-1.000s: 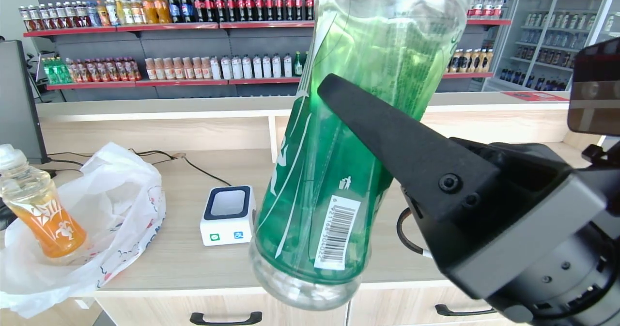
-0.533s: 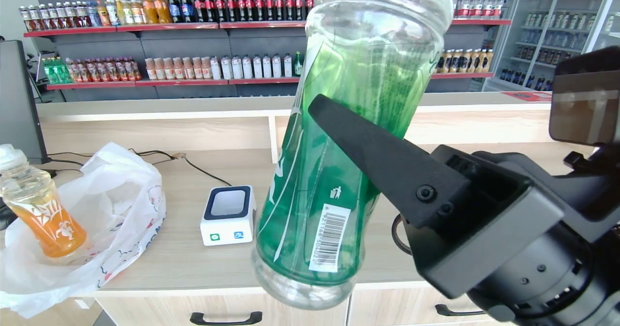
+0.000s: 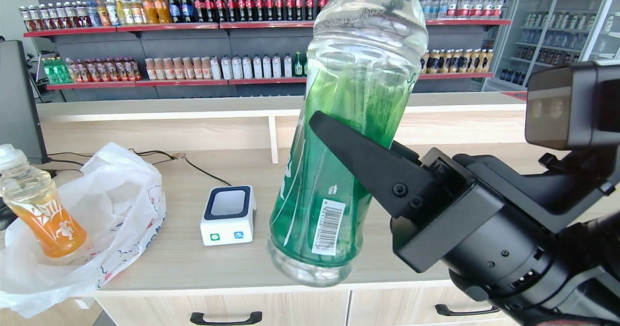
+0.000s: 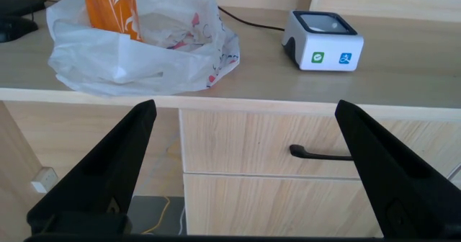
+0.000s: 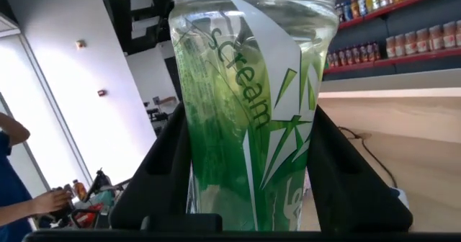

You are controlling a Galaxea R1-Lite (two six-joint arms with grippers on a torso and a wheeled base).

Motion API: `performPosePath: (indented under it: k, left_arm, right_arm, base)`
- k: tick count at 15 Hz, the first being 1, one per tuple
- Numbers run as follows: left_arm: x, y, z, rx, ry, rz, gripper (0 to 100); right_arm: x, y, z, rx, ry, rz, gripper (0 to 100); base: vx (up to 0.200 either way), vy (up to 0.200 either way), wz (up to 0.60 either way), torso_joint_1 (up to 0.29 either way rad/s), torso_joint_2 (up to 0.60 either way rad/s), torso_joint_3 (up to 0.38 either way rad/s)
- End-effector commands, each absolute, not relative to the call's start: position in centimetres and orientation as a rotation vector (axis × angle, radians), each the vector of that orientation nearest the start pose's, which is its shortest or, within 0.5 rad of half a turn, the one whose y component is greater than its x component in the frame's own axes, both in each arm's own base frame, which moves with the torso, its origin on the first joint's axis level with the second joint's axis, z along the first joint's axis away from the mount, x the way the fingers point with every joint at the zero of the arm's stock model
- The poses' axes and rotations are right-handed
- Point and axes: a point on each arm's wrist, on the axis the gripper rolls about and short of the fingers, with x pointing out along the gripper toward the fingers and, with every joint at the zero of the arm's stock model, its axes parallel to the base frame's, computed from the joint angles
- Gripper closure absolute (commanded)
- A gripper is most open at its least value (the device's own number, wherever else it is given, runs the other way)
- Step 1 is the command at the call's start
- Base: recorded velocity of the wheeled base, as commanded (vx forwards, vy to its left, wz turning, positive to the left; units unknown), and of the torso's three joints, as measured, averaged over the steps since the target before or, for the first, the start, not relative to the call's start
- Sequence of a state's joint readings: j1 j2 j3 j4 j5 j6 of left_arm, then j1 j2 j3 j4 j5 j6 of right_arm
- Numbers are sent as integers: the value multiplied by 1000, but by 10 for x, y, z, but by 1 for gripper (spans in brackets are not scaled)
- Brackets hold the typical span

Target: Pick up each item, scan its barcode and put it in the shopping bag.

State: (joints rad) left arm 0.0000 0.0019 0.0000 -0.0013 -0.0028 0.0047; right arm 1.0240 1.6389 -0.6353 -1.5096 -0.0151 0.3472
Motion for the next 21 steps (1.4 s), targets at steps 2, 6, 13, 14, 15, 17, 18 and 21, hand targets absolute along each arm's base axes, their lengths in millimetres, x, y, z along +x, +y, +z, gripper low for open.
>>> performPosePath:
  k: [2,6,13,14,15,17,18,21]
  left_arm:
    - [-23,0,76,5,0,-3,0]
    - [-23,0,76,5,0,-3,0]
    - [-23,0,76,5,0,-3,0]
    - [-23,0,76,5,0,-3,0]
    - [-23,0,76,5,0,-2,0]
    - [-23,0,76,5,0,-3,0]
    - [-23,0,76,5,0,-3,0]
    - [-23,0,76,5,0,-3,0]
  right_arm:
    - [156,223,236,509,-304,988,100]
    - [182,205,222,337,-333,848,100]
    - [225,138,199,-17,-362,502,100]
    - [227,132,199,-19,-375,474,100]
    - [230,126,200,-30,-392,447,100]
    - [237,115,199,-63,-387,361,100]
    - [236,114,199,-58,-385,339,100]
    - [238,114,204,-19,-399,331,100]
  base:
    - [0,0,0,0,0,0]
    - [0,0,0,0,0,0]
    - [0,0,0,0,0,0]
    - [0,0,0,0,0,0]
    - [0,0,0,0,0,0]
    - [0,0,0,0,0,0]
    - [0,0,0,0,0,0]
    - [0,0,0,0,0,0]
